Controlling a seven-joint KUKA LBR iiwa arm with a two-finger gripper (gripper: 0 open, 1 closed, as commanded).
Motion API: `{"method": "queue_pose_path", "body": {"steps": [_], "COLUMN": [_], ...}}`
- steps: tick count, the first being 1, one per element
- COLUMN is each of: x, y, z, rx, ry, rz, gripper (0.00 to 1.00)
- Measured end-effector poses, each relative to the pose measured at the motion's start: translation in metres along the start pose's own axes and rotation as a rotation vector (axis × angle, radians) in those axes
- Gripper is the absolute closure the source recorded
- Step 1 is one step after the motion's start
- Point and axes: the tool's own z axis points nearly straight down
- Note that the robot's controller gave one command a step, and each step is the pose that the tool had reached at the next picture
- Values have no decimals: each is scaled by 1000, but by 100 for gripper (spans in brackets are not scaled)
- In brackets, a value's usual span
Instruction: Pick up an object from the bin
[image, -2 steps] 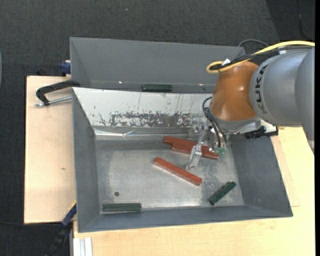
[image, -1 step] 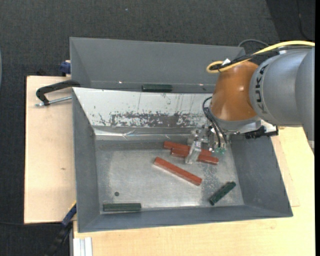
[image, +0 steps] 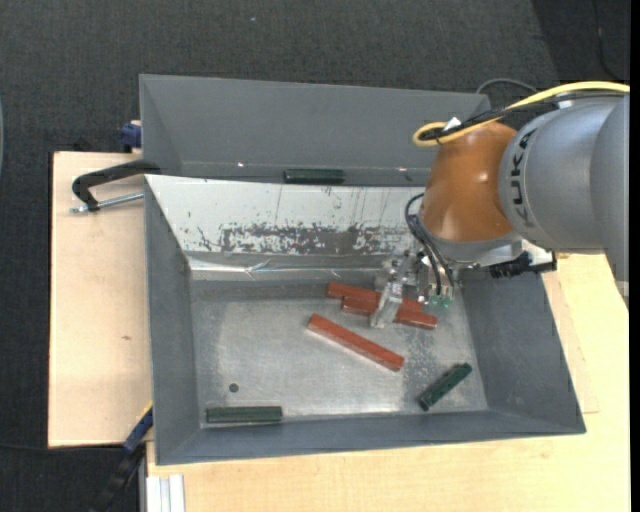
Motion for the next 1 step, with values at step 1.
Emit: {"method": "queue_pose_path", "body": {"steps": [1], "x": [-3], "y": [0], "z": [-123], "rx": [0], "ry": [0], "rz": [-75], "gripper": [100]}}
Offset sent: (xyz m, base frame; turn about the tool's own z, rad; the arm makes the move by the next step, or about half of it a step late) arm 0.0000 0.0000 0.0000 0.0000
